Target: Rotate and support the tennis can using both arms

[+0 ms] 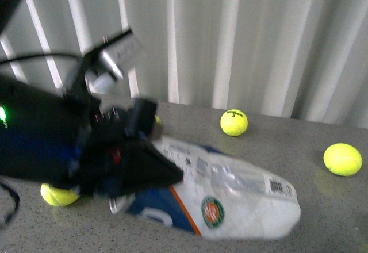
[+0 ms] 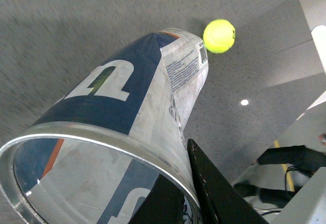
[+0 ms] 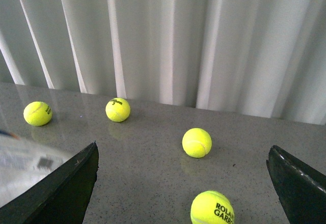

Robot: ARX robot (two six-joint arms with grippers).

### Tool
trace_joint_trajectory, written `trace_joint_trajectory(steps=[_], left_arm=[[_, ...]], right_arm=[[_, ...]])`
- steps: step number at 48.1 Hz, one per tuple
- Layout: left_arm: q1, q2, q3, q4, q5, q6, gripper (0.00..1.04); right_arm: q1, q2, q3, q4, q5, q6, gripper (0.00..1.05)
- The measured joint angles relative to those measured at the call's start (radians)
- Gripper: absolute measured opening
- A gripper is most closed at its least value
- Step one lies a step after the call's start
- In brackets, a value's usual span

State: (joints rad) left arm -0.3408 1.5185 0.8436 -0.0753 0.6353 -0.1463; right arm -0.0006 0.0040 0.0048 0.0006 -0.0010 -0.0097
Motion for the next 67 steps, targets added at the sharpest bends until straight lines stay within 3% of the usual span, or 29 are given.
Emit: trace_joint_trajectory(steps=[7, 19, 28, 36, 50, 67], left_arm=[[0.032, 0.011, 0.217, -0.275, -0.071, 0.267, 0.04], [0.025, 0.154, 0.515, -0.546, -0.24, 0.765, 0.04], [-0.045, 0.166, 0.59, -0.6, -0.412, 1.177, 0.04], [-0.127, 0.166, 0.596, -0.652, -0.475, 1.434, 0.04], [-0.259, 0.177, 0.526, -0.615, -0.541, 1.676, 0.04], [-0.297, 0.316, 0.584, -0.6, -0.592, 1.799, 0.04]], right_arm=[[0.0, 0.0, 0.0, 0.0, 0.0, 0.0, 0.98], [0.0, 0.0, 0.0, 0.0, 0.0, 0.0, 0.98], [0.0, 0.0, 0.0, 0.0, 0.0, 0.0, 0.98], [0.0, 0.0, 0.0, 0.0, 0.0, 0.0, 0.98], [0.0, 0.0, 0.0, 0.0, 0.0, 0.0, 0.98], [0.0, 0.0, 0.0, 0.0, 0.0, 0.0, 0.98]])
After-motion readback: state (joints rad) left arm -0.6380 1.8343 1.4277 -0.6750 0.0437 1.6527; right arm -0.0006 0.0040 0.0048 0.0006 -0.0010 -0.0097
